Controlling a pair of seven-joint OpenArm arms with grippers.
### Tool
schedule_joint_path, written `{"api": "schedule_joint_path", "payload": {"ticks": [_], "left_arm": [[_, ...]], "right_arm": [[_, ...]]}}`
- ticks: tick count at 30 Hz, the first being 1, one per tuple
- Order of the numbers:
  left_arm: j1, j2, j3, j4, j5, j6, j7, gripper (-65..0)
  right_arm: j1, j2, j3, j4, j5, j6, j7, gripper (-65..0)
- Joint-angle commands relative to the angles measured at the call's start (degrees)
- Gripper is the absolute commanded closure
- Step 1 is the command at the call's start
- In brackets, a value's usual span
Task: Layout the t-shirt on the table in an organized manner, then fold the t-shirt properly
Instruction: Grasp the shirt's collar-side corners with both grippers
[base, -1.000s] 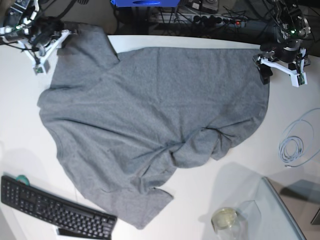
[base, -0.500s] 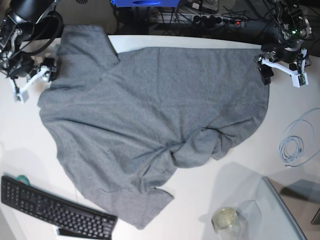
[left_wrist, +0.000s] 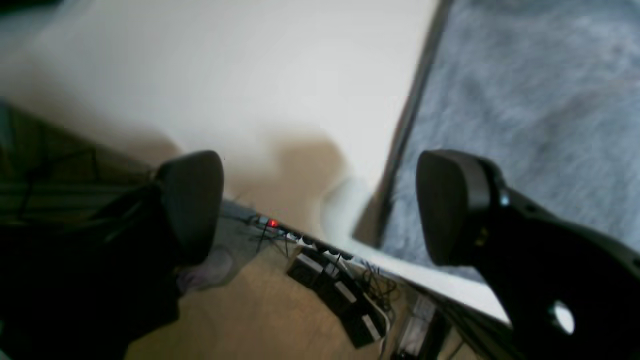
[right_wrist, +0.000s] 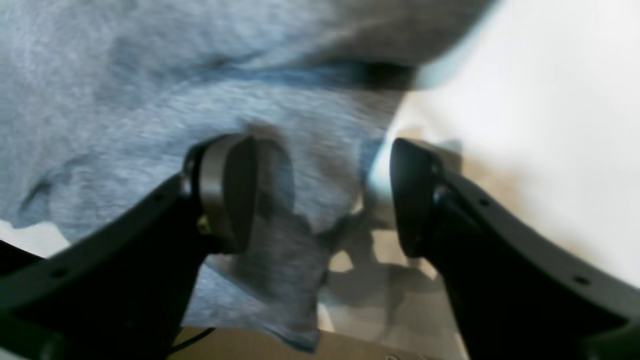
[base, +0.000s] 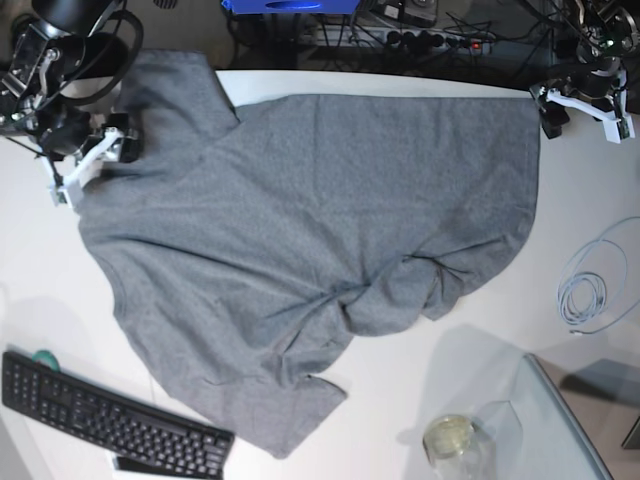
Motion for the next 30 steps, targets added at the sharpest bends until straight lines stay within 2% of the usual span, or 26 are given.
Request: {"api": "schedule_joint_path", "payload": {"ticks": [1,4,5,9,12,16,26,30], "left_arm": [[-0.26,-0.88,-0.67,0.73,-0.7,-1.37,-1.12,-58.1],[-0.08,-0.62,-1.29,1.17,-0.7,-3.83,-1.12,-58.1],[0.0,-0.53,-1.38,1.17,-0.7,-4.44,-1.12,-58.1],[0.71,-0.27,-1.38,0.91,-0.7,-5.85,-1.12,-58.1],[2.2,1.05,-1.2,1.79,-0.7,-5.94,-1.12,-57.9],[3.78,2.72,-1.2,2.05,-0.7,-5.94,-1.12,-57.9],[0.8,2.55,-0.76,-1.46,-0.7,-5.94,-1.2,-57.9],[-0.35,2.46,1.52,-2.78,-0.7,-5.94,-1.2,-57.9]], "right_arm": [[-0.56,-0.83,-0.26,-0.61,-1.22,0.45,-2.82,-36.8],[-0.47,-1.01,-0.26,-0.17,-1.22,0.45,-2.82,-34.5],[-0.47,-1.01,-0.26,-0.17,-1.22,0.45,-2.82,-30.0],[-0.21,-1.09,-0.26,-0.61,-1.22,0.45,-2.82,-0.6],[-0.21,-1.09,-0.26,-0.61,-1.22,0.45,-2.82,-1.8],[-0.21,-1.09,-0.26,-0.61,-1.22,0.45,-2.82,-0.2],[-0.21,-0.92,-0.35,-0.61,-1.22,0.45,-2.82,-0.2],[-0.21,-0.83,-0.35,-0.61,-1.22,0.45,-2.82,-0.2]]}}
